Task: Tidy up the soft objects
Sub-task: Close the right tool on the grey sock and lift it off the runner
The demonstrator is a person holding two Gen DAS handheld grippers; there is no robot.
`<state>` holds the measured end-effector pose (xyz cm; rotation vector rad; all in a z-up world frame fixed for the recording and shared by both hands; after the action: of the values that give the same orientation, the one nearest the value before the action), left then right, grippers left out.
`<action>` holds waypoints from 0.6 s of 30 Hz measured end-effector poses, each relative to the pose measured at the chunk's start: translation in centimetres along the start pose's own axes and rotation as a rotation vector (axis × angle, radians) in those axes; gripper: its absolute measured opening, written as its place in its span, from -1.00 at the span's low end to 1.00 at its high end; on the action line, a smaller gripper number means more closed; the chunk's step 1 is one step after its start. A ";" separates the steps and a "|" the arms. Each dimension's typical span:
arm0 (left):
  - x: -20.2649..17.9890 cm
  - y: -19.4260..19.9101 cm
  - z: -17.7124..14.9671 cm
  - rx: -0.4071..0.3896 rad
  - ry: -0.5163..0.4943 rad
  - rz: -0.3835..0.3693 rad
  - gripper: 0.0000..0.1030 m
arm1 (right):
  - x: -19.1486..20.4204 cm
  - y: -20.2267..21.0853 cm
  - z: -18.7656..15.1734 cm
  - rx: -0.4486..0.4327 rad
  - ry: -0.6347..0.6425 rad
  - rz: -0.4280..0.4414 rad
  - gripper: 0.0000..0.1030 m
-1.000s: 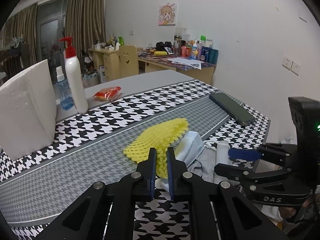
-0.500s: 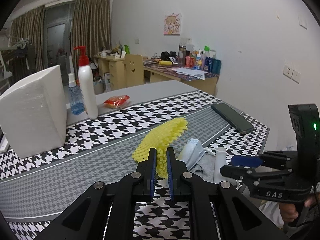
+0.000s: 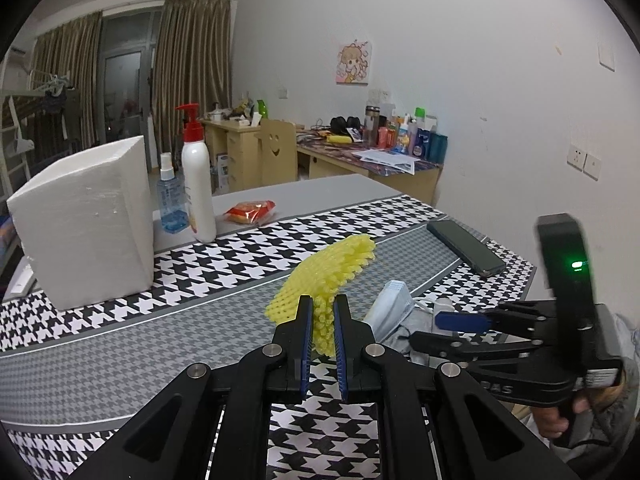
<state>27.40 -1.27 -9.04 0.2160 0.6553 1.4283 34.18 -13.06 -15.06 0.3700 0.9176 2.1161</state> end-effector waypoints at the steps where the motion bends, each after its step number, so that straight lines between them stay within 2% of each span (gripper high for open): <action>1: 0.1 0.1 0.0 -0.001 0.001 0.001 -0.79 | 0.0 -0.5 0.0 0.014 0.005 -0.003 -0.14; 10: 0.0 0.8 -0.3 -0.002 0.006 0.000 -0.79 | 0.1 -2.1 -0.3 0.071 0.056 -0.028 -0.17; 12: -0.2 0.8 -0.2 -0.002 0.004 0.000 -0.79 | -0.2 -2.5 -0.2 0.077 0.056 -0.048 -0.36; 14: -0.2 1.0 -0.3 -0.005 0.001 0.002 -0.79 | -0.5 -2.6 0.0 0.073 0.044 -0.052 -0.69; 16: 0.0 1.2 -0.2 -0.011 0.003 0.006 -0.79 | -0.9 -2.5 0.2 0.066 0.026 -0.036 -0.84; 18: 0.1 1.5 -0.1 -0.018 0.004 0.009 -0.79 | -1.0 -2.0 0.5 0.044 0.019 -0.024 -0.85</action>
<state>26.04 -1.00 -8.37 0.2024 0.6449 1.4432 36.17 -12.73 -16.09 0.3607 0.9766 2.0831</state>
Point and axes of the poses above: each gripper's, at about its wrist camera, not at the fingertips, and y roughly against the way its jaws point, x to its left, z to its top, the point moved 7 cm from there along -y, roughly the way its jaws point, and after that the axes turned 14 degrees about y, right-handed, at the moved point
